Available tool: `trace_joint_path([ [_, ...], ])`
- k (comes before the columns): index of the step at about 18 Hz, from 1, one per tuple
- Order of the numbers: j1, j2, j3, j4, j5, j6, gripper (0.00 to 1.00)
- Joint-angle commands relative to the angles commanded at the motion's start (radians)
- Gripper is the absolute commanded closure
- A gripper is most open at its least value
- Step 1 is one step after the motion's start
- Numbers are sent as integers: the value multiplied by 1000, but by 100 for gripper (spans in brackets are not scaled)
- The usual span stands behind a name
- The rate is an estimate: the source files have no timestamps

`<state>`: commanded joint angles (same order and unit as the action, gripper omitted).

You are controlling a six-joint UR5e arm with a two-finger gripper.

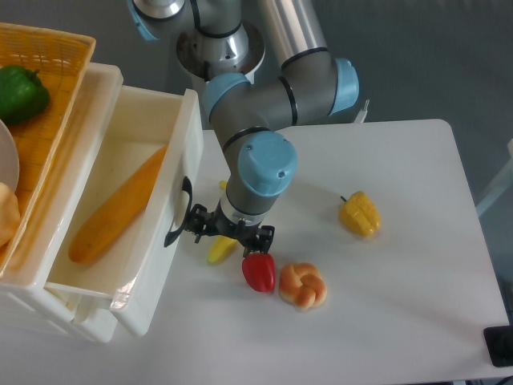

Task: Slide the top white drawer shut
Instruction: 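Push the drawer front with the gripper, sliding the drawer shut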

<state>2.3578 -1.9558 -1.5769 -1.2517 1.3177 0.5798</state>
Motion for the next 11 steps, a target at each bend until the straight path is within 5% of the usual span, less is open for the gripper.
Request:
trace_joint_path([
  [11, -60, 5, 0, 2, 0, -2, 0],
])
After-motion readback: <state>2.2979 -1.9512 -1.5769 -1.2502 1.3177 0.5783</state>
